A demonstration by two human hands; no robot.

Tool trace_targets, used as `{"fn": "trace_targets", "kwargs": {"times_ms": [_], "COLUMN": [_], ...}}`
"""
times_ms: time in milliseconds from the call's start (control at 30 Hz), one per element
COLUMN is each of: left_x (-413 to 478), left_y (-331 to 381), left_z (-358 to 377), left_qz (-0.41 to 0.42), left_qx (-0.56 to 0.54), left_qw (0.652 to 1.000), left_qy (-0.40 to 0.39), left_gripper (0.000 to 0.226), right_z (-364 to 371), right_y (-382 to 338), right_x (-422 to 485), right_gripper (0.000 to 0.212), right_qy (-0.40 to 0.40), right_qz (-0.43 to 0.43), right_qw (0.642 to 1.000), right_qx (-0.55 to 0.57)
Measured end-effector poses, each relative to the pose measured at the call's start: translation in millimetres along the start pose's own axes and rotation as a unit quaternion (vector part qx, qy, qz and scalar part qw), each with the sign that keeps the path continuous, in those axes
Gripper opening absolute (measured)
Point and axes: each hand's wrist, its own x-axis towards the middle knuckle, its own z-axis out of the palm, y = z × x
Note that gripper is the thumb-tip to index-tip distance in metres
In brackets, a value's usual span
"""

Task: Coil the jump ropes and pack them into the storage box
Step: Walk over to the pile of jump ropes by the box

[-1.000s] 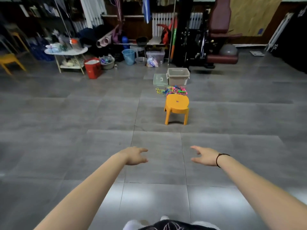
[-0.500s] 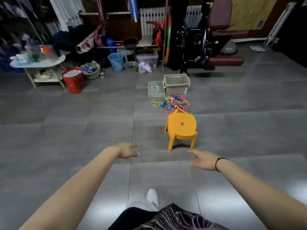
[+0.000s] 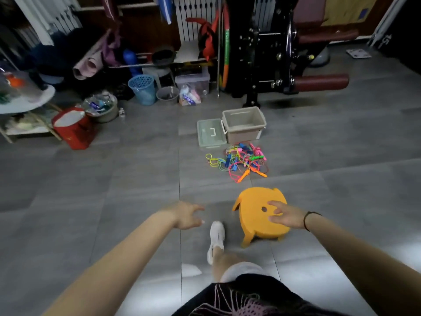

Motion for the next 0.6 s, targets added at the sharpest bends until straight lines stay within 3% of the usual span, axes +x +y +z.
{"fn": "trace_targets", "kwargs": {"times_ms": [133,233,333,367,433,467,600], "left_x": [65.9,98.3,129.9,142.0,168.9,183.3,253.9], "left_y": [-43.0,-74.1,-96.7,-101.9,-108.0,-107.8,-98.1], "left_z": [-56.6,-104.1,-153.7,-170.0,-199.2,-213.7,-269.7], "left_qz": [-0.02,-0.038,-0.056,-0.056,-0.049,-0.044,-0.008], "left_qx": [0.005,-0.031,-0.083,-0.093,-0.1,-0.094,-0.006], "left_qw": [0.999,0.998,0.994,0.993,0.993,0.994,0.997], "left_qy": [-0.031,-0.048,-0.042,-0.037,-0.035,-0.041,-0.073], "left_gripper": [0.055,0.054,0.053,0.052,0.052,0.051,0.049], "right_z": [-52.2,-79.4,-120.0,-135.2,-164.2,-176.4,-213.9], "right_y": [1.4,3.3,-27.2,-35.4,-49.7,-51.1,-53.9], "right_x": [97.1,145.7,161.7,170.0,184.2,196.0,234.9], "right_gripper": [0.091,0.08,0.111,0.106,0.063,0.054,0.058], "right_qy": [-0.02,-0.033,-0.015,-0.015,-0.014,0.003,0.039], "right_qz": [0.008,0.032,0.029,0.014,0.01,0.016,0.058], "right_qw": [0.996,0.994,0.996,0.997,0.999,0.999,0.993], "right_qx": [0.083,0.097,0.08,0.068,0.036,0.032,0.092]}}
